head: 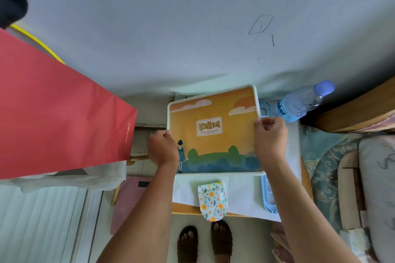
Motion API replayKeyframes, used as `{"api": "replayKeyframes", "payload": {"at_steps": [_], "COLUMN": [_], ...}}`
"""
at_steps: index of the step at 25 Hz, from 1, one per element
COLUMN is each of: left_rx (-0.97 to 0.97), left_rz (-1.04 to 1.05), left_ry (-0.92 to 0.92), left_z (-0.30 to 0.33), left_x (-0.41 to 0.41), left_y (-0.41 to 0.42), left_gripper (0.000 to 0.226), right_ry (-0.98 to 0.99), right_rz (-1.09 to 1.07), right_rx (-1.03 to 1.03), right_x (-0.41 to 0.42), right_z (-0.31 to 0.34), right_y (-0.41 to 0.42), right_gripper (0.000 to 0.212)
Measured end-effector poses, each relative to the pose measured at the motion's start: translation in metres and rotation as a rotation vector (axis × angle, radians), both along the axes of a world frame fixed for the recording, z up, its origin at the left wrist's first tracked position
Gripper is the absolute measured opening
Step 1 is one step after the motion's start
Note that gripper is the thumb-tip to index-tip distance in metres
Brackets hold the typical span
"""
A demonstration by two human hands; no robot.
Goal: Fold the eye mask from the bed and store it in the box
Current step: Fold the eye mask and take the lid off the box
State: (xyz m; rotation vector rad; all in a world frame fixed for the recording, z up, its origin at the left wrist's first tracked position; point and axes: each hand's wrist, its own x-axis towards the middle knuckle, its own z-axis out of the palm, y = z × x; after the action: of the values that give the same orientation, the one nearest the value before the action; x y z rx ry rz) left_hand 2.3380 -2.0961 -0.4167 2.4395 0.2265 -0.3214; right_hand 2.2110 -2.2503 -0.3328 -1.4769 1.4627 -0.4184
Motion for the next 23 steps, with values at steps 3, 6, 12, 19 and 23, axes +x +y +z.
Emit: {"api": "replayKeyframes", "payload": {"at_steps": [3, 6, 12, 19, 23], "left_rx": [-0.040, -0.086, -0.140, -0.222, -0.239], "left_rz": [0.041, 0.081, 0.100, 0.011, -0.227], "left_ry": [0.015, 0.040, 0.008, 0.123, 0.298], "left_z": [0.004, 0.007, 0.031, 0.070, 0.070], "left_x": [0.001, 0.003, -0.008, -0.085, -0.148], "left_y": [0.001, 0.006, 0.023, 0.024, -0.002], "left_gripper": [0.024, 0.024, 0.021, 0.019, 0.012], "right_ry": [-0.081, -0.099, -0.057, 0.213, 0.387], "right_rz": [0.030, 0.056, 0.008, 0.041, 0.047], "right_rx": [-0.069, -0.134, -0.031, 0.022, 0.063], "right_x": [0.008, 0.016, -0.007, -0.104, -0.170], "right_z": [0.024, 0.038, 0.043, 0.028, 0.014], "right_y": [0.013, 0.026, 0.021, -0.011, -0.038], "right_gripper": [0.009, 0.007, 0.008, 0.020, 0.032]}}
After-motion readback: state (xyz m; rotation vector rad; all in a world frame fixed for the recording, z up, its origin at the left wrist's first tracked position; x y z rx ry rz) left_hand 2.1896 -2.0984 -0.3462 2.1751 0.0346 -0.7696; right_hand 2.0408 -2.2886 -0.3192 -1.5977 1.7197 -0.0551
